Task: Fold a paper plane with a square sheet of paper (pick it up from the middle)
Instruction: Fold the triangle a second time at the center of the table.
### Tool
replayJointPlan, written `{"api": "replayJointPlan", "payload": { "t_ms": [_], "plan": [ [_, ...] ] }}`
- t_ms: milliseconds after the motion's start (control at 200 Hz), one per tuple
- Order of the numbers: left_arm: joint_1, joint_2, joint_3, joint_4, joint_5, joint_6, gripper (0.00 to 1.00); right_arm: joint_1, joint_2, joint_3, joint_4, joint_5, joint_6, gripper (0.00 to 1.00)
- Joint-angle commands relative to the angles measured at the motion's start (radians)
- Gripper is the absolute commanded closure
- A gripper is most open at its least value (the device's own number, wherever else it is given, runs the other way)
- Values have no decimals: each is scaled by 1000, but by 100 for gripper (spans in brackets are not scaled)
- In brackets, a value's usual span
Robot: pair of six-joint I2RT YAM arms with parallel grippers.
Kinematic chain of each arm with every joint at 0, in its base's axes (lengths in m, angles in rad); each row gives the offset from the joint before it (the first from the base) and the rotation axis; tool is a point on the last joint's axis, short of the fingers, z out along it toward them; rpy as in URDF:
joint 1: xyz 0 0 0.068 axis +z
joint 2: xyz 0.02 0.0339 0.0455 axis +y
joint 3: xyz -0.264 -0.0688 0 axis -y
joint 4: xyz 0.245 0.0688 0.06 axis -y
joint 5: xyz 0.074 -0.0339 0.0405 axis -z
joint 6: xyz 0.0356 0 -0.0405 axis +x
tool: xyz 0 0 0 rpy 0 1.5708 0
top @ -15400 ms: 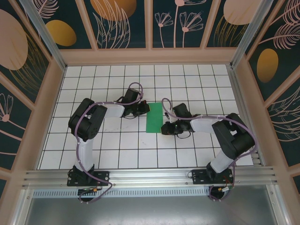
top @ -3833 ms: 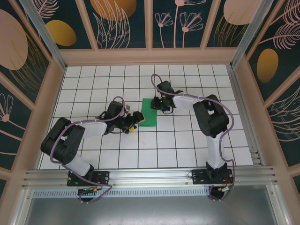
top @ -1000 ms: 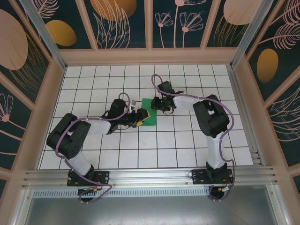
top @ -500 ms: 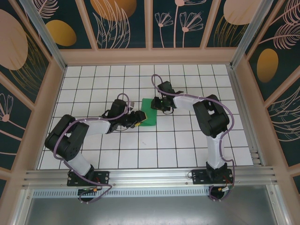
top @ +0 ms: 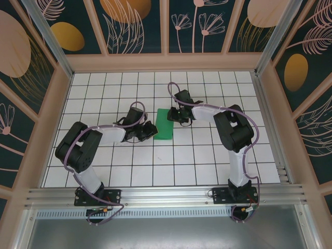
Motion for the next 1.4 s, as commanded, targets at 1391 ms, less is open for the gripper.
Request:
{"api": "replayJointPlan", "payload": {
  "t_ms": [1391],
  "plan": [
    [-2, 91, 25, 332, 154, -115, 67, -65, -20, -65, 34, -181, -16, 69]
  ]
}}
